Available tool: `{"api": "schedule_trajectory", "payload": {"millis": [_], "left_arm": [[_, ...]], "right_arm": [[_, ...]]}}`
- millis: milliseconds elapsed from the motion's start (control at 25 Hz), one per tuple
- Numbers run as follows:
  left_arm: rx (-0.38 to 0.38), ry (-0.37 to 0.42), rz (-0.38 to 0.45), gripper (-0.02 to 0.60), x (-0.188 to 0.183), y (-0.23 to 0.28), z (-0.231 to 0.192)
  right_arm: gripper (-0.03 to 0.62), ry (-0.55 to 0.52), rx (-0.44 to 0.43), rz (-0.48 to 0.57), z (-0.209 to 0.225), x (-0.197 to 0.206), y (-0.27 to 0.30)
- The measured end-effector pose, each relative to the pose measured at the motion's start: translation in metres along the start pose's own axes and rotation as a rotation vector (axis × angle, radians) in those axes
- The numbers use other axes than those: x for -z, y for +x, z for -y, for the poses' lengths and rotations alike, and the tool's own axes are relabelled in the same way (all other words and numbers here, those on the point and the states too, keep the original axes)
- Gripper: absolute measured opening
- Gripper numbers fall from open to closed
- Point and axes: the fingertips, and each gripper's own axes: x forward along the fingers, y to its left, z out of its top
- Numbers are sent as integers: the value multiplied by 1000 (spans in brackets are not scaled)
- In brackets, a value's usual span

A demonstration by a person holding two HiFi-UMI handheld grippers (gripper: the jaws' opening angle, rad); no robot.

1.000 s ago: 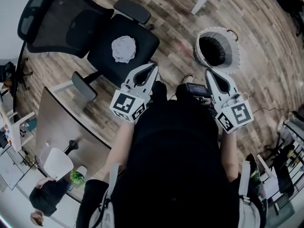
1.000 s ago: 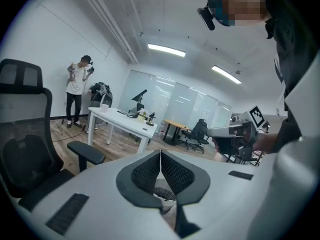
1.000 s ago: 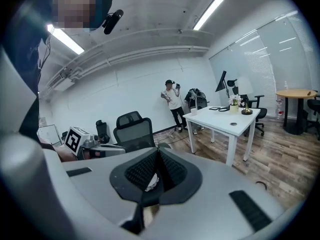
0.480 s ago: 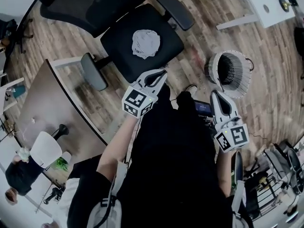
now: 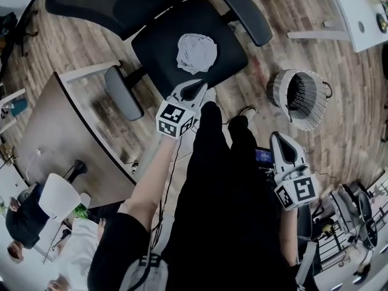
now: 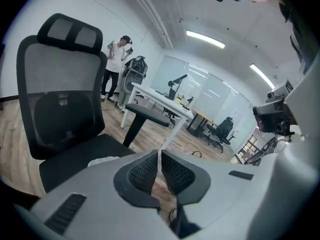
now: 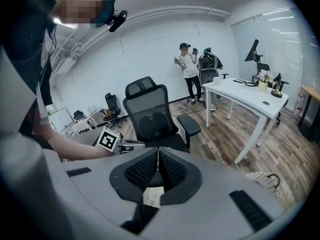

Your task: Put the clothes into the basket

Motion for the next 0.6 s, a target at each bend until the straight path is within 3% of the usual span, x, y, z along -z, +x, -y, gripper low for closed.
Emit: {"api": "schedule_trajectory", "payload": {"millis": [600], "left_arm": [[-91, -73, -148, 156, 76, 64, -81]], "right_arm": [[17, 40, 31, -160, 9, 44, 26]]}}
